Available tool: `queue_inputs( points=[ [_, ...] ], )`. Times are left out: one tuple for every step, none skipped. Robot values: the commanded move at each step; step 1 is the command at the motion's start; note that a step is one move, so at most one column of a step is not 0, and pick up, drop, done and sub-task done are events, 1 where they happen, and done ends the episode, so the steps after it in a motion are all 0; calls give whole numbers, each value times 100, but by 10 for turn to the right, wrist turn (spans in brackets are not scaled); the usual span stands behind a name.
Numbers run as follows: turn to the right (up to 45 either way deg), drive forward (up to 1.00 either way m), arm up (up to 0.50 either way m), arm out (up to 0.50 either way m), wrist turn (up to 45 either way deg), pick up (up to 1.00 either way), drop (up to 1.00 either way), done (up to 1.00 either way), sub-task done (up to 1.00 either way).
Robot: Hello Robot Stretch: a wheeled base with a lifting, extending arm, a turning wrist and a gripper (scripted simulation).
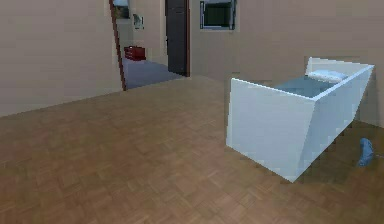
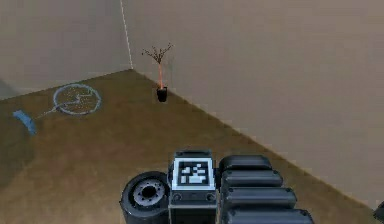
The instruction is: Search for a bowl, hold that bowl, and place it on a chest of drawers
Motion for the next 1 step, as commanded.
queue_inputs(
  points=[
    [-30, 0, 0, 0, 0, 0, 0, 0, 0]
  ],
)
